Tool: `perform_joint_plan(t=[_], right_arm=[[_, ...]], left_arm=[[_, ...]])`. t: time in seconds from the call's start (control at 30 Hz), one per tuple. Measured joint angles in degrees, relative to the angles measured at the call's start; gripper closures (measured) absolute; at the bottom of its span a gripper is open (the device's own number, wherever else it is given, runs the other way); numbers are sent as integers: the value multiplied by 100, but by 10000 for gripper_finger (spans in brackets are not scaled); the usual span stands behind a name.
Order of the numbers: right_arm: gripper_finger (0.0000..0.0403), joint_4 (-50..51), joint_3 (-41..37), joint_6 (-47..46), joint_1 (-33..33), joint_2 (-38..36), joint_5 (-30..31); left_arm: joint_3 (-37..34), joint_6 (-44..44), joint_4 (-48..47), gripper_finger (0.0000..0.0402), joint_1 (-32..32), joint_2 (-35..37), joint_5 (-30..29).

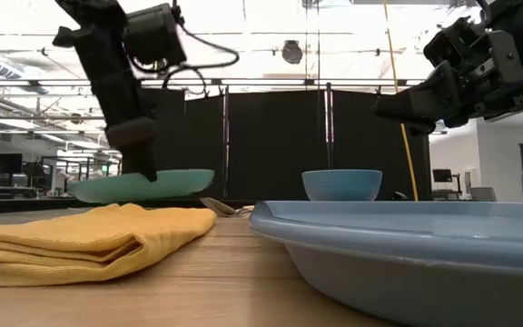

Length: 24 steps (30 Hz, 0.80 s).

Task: Set up tray
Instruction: Put the light blue plate on the blue tray

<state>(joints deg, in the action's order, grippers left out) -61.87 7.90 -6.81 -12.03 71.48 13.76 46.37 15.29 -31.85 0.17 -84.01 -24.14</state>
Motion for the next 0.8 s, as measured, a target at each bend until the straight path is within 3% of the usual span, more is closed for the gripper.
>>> perform_joint_plan(t=[0.4,0.8], right_arm=[[344,-405,0,44,-41,0,-46],[344,-1609,0,742,-714,0,-56]], left_arm=[[1034,-125,17,397,-999,0,0],[1193,-307,788,397,-1624,0,179]])
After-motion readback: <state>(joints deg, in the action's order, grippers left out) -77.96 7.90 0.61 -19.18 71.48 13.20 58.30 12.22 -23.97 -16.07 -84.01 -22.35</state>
